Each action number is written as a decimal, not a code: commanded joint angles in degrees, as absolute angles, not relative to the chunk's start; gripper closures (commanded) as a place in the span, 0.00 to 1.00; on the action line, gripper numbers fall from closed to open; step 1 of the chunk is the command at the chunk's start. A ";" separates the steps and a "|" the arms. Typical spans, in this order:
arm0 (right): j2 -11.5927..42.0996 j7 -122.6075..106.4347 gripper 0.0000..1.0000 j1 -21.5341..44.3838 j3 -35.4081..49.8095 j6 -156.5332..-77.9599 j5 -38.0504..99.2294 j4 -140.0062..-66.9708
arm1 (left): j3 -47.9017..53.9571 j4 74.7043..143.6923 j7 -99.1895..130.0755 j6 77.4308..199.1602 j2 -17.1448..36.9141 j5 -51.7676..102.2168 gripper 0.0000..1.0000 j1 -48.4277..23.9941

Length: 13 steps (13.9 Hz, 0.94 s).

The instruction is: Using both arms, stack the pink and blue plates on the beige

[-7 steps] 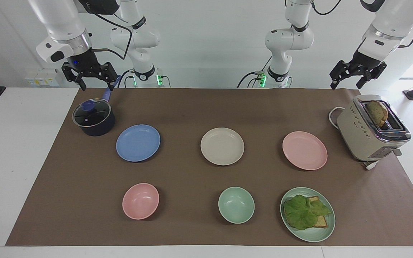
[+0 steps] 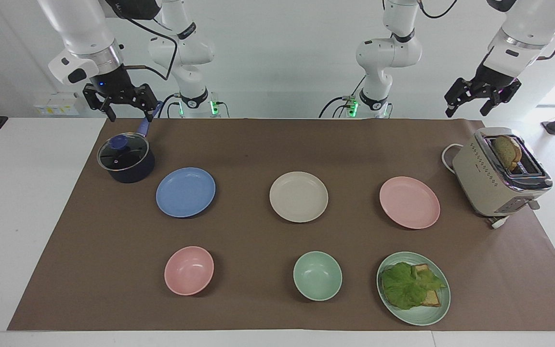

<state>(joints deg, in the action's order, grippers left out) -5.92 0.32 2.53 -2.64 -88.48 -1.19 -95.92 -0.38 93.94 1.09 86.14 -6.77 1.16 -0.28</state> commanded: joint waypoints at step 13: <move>-7.38 0.70 0.00 1.93 -2.37 -89.82 0.00 -97.91 | -0.18 116.71 1.93 118.36 4.90 0.88 0.00 3.43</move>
<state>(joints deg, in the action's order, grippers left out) -5.93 0.32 2.53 -2.64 -88.48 -1.19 -96.02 -0.79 115.13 1.36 113.19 1.98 1.16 2.22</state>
